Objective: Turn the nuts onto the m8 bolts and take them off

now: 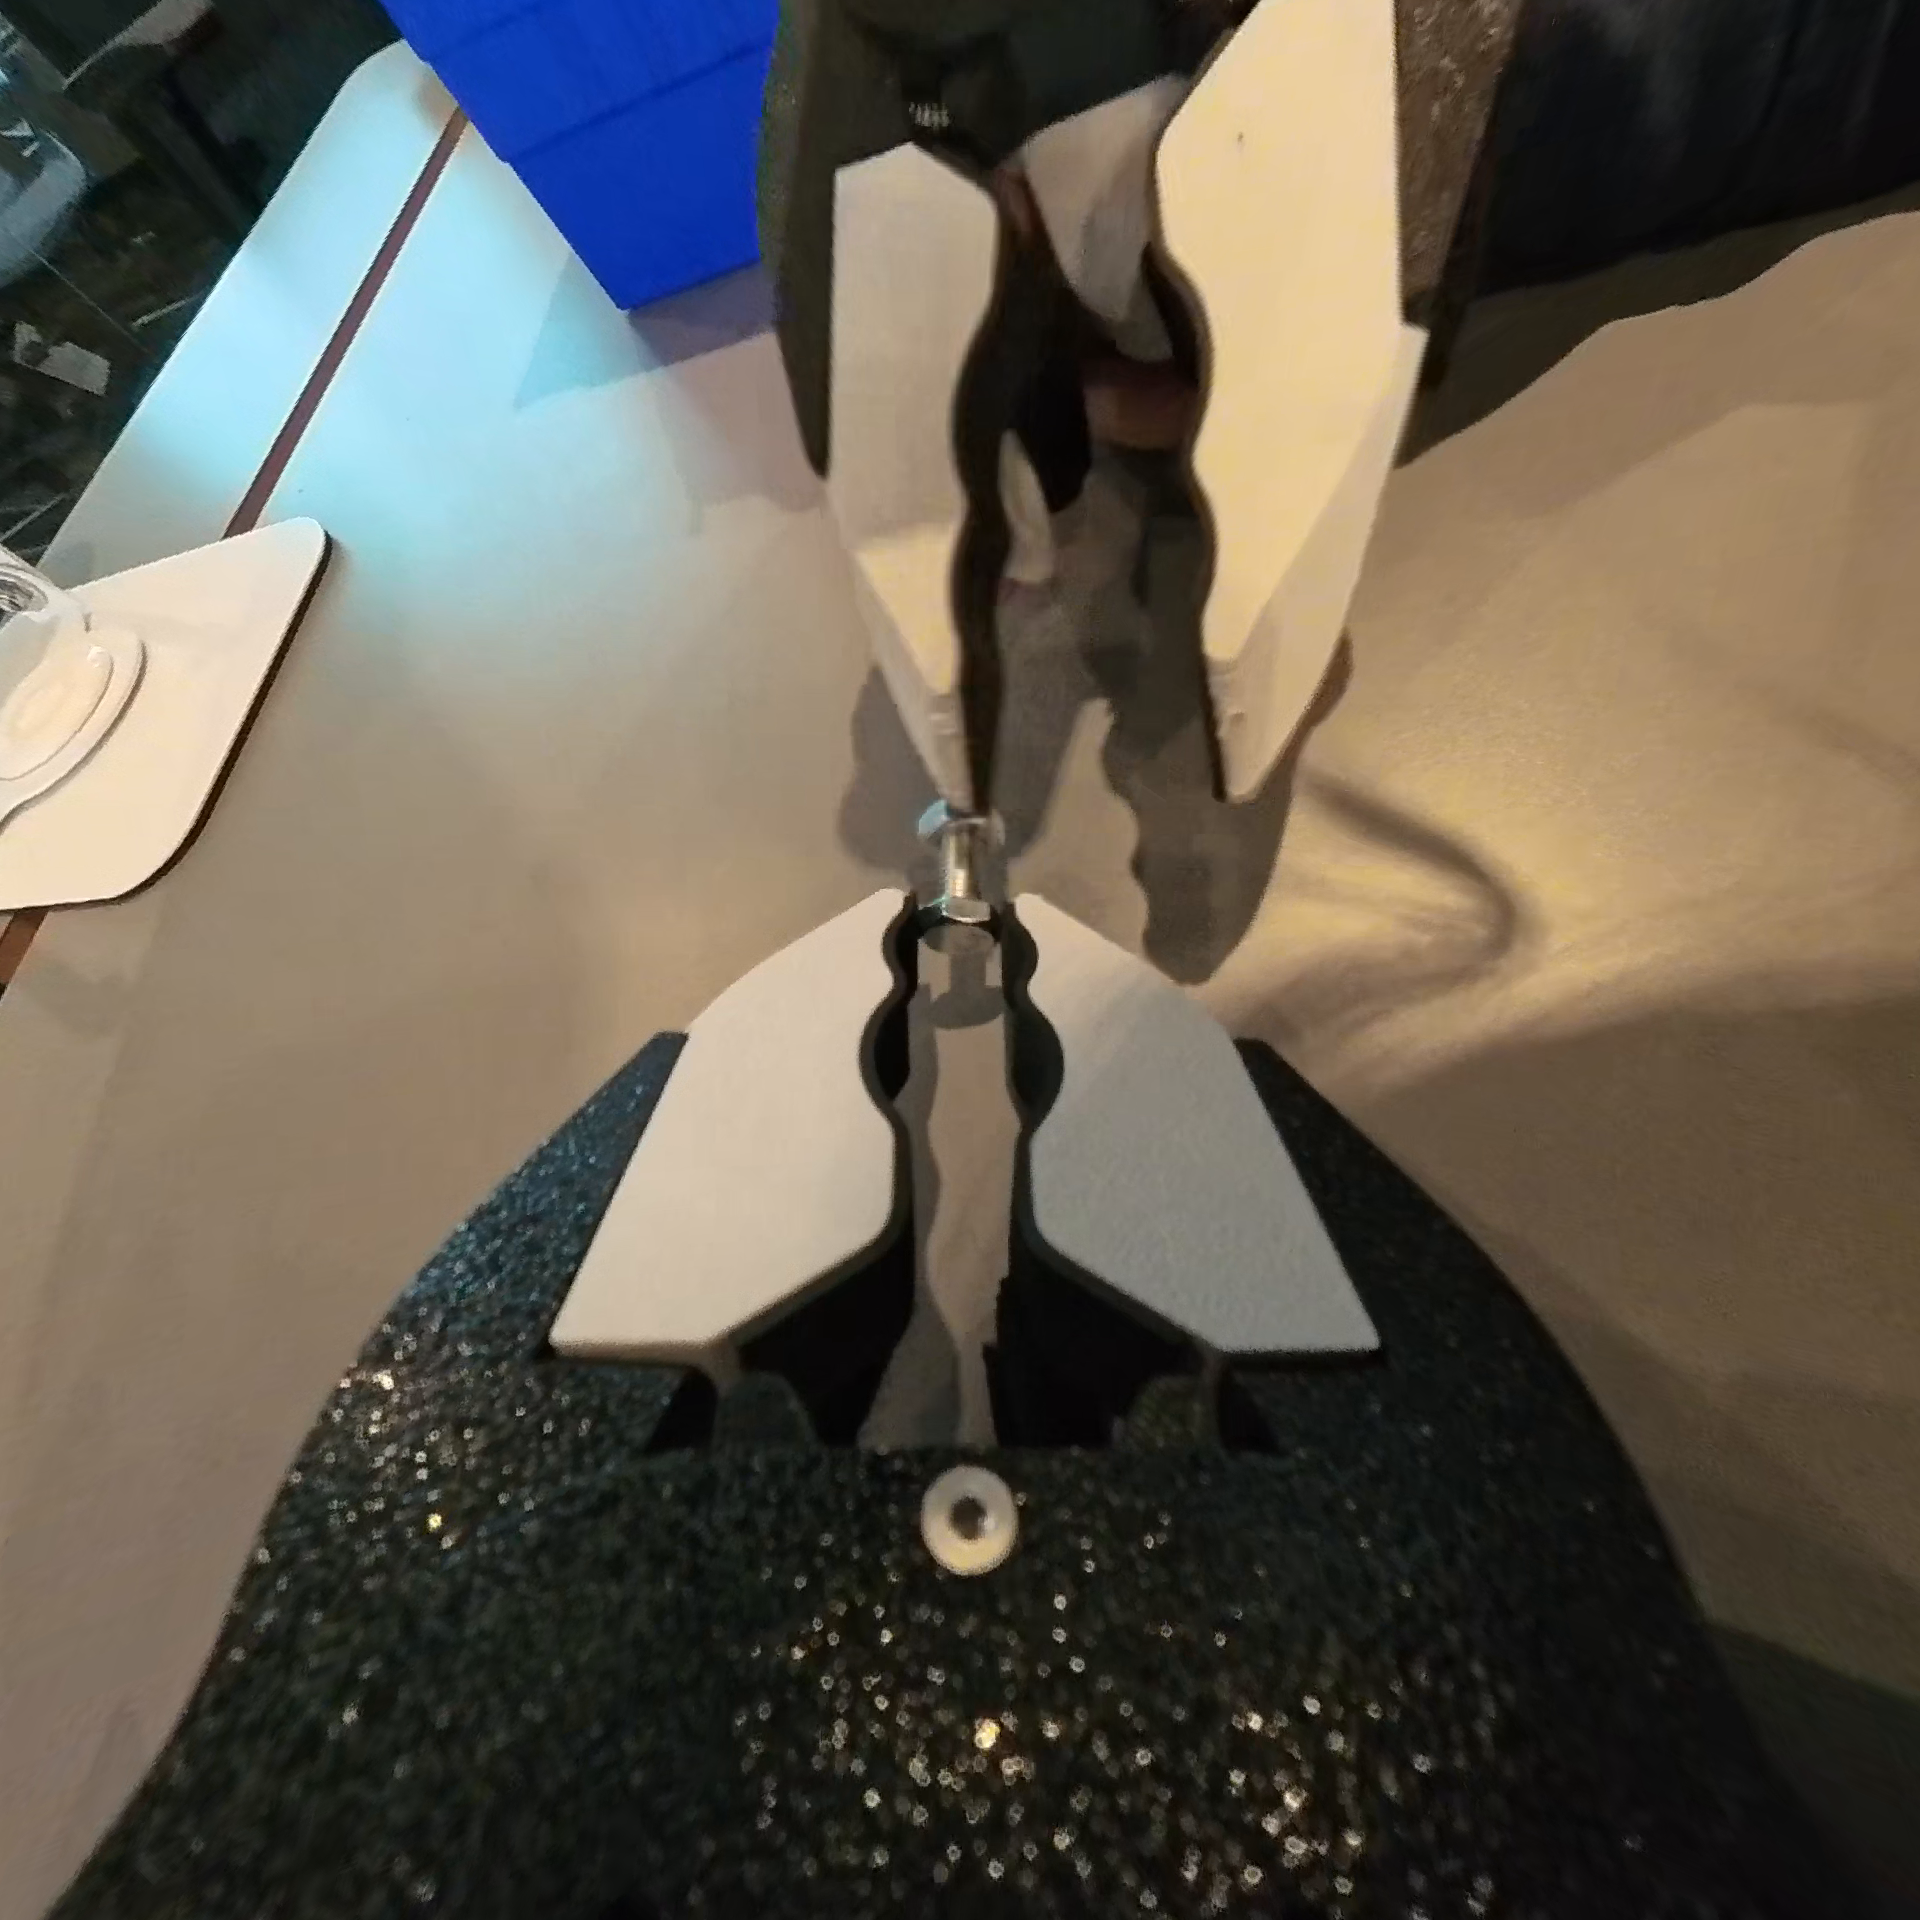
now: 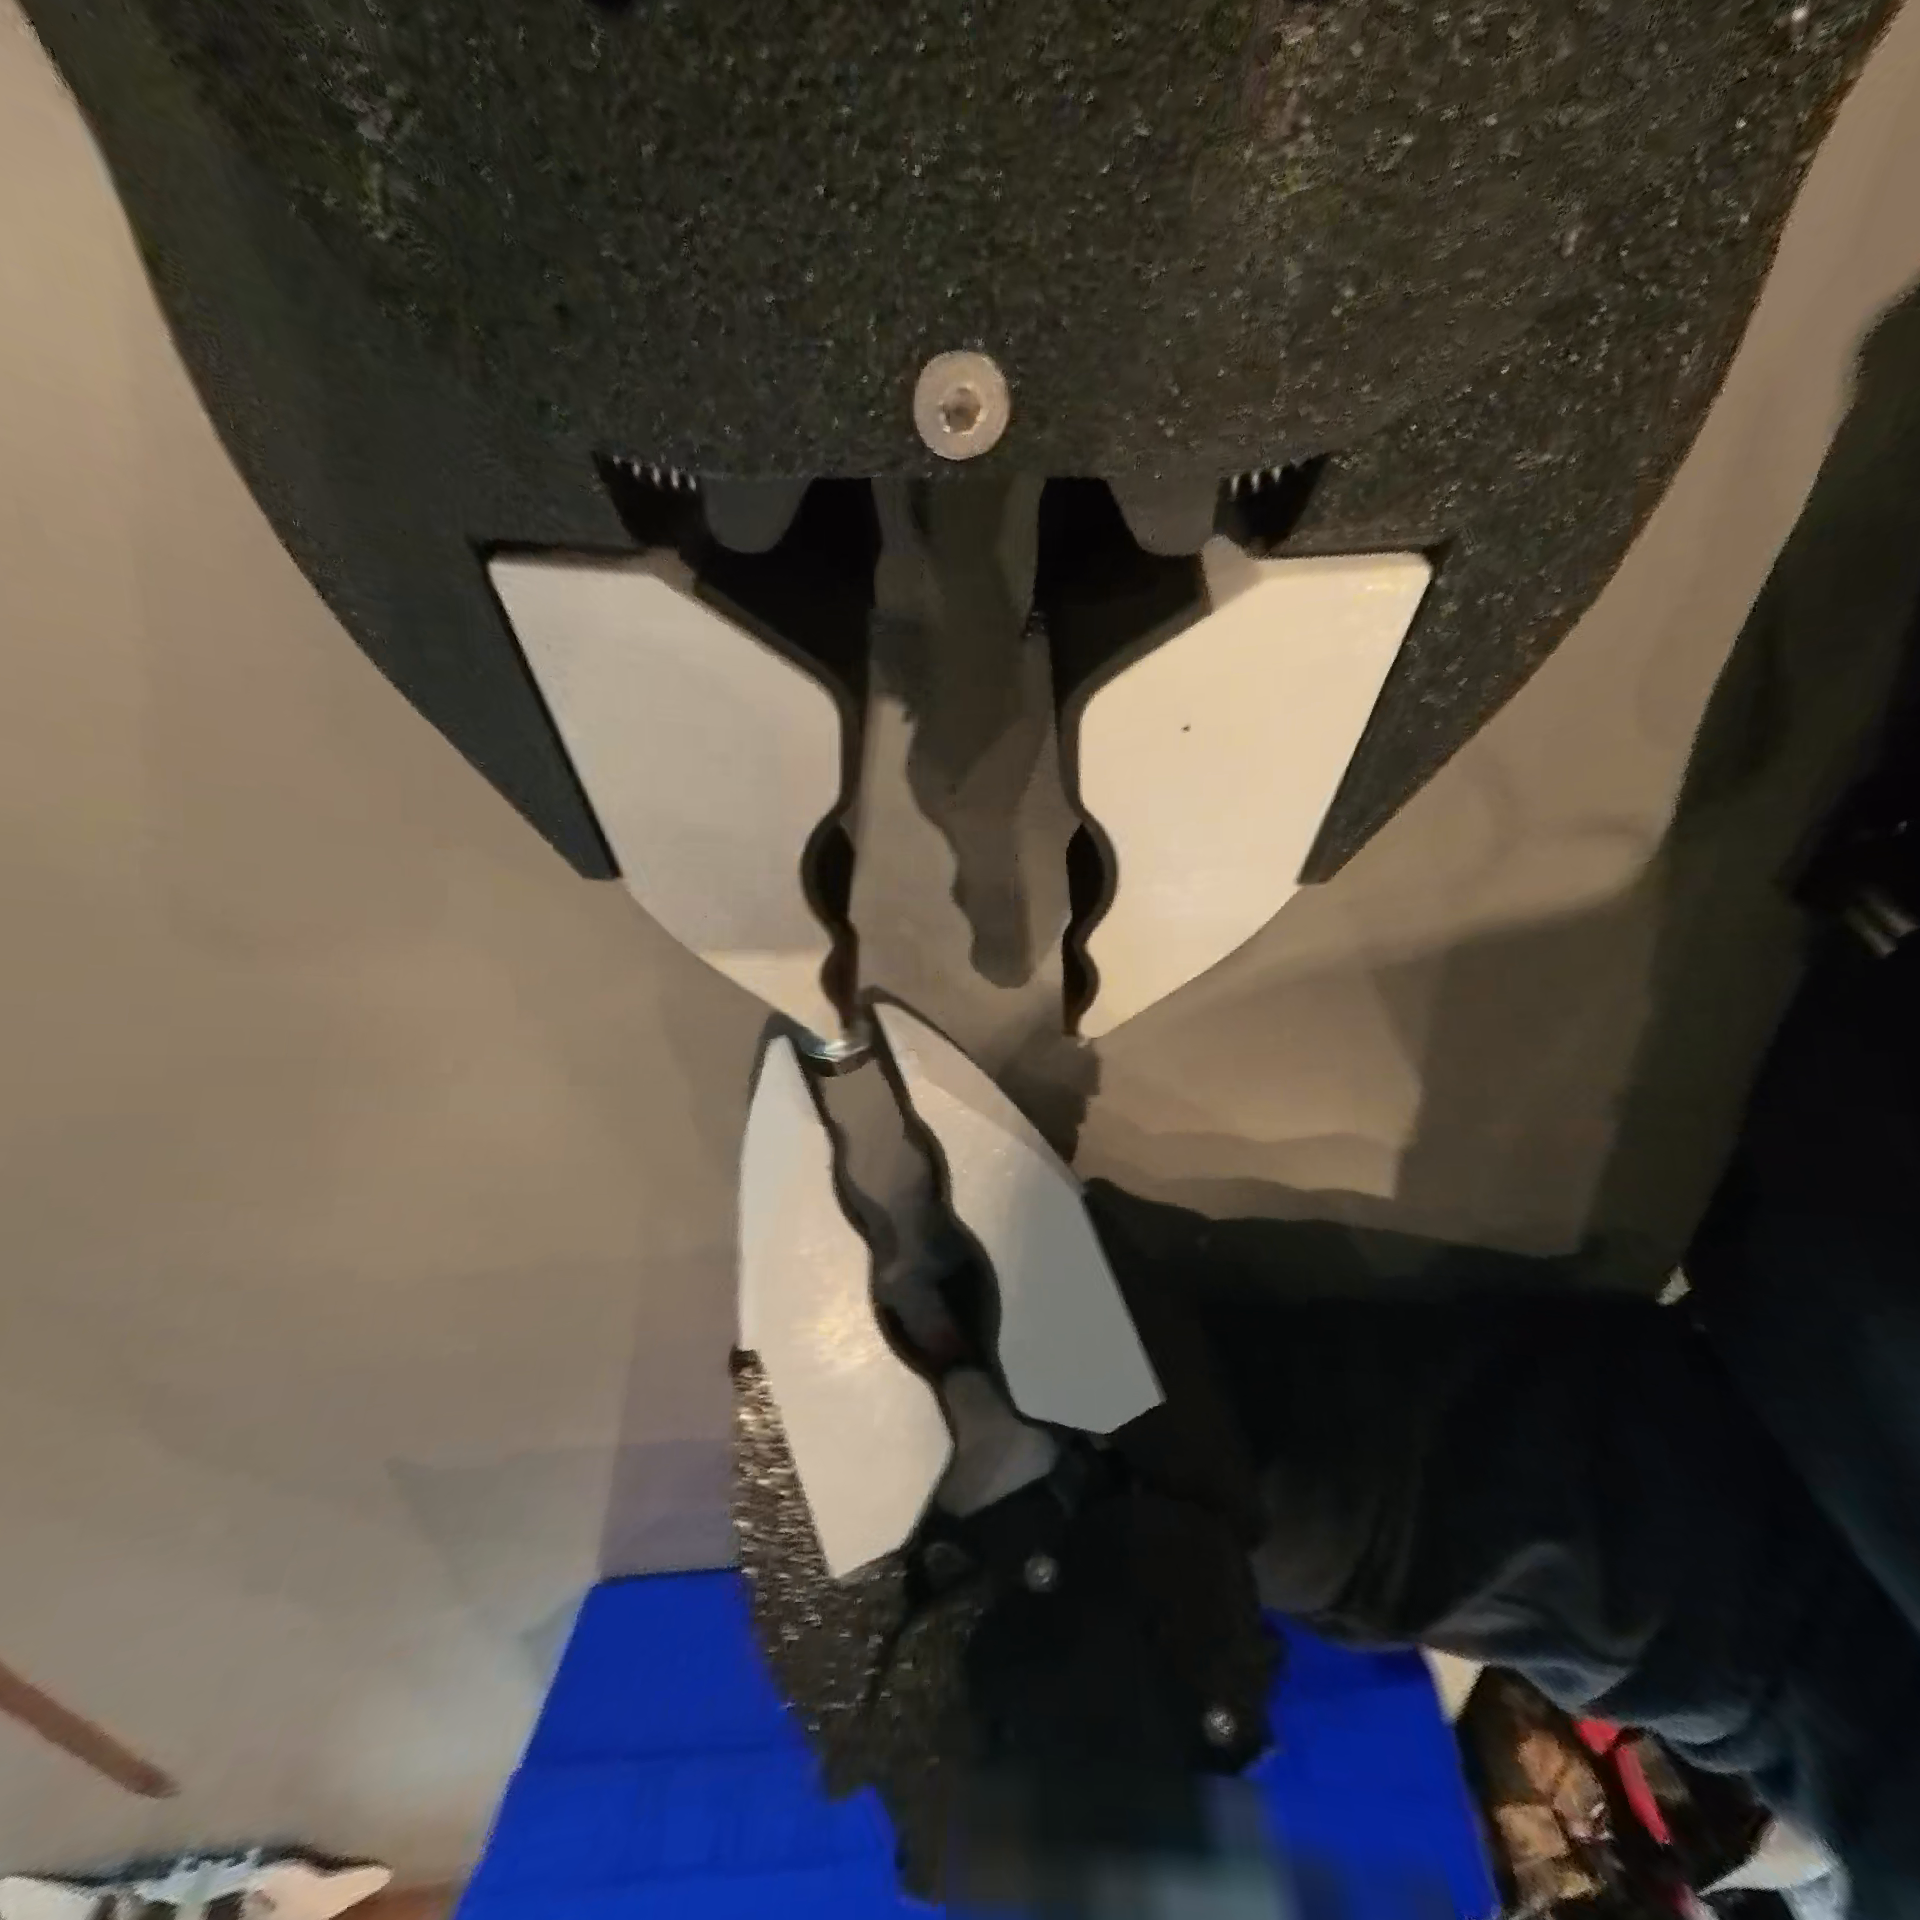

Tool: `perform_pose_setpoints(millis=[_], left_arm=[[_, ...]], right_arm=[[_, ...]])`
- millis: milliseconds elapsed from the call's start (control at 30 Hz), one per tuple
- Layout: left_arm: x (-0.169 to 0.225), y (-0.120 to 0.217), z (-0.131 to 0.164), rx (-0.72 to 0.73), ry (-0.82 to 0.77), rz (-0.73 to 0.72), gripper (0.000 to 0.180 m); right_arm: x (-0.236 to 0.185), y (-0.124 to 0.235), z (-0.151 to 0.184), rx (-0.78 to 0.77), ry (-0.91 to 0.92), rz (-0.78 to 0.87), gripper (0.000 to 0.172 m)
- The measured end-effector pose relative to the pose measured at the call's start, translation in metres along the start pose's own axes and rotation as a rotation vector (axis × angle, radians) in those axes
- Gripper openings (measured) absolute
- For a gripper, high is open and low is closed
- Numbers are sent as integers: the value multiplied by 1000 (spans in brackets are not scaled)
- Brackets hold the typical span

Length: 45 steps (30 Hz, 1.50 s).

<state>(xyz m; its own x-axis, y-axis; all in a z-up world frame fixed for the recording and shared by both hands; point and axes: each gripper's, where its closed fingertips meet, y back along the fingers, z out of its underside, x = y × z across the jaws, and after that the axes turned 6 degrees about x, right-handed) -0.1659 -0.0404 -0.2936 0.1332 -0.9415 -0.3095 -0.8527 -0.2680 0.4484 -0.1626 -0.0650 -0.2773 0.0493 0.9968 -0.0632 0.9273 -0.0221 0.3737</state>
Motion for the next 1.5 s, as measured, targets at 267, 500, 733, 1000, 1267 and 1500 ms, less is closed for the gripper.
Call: perform_pose_setpoints(millis=[267,500,733,1000,1267,1500], left_arm=[[-1,1,-1,8,3,-4,14],[0,0,-1,5,1,-2,14],[0,0,0,2,0,-2,14],[-1,0,0,3,-2,-3,14],[-1,-1,0,-3,-2,-1,14],[-1,0,0,-1,-7,-1,14]], right_arm=[[11,-2,5,-41,-17,71,49],[10,-3,7,-58,-14,65,48],[8,2,1,-4,-13,48,41],[12,-2,9,-66,-4,75,49],[3,3,0,3,8,16,37],[10,-5,12,-100,50,83,57]])
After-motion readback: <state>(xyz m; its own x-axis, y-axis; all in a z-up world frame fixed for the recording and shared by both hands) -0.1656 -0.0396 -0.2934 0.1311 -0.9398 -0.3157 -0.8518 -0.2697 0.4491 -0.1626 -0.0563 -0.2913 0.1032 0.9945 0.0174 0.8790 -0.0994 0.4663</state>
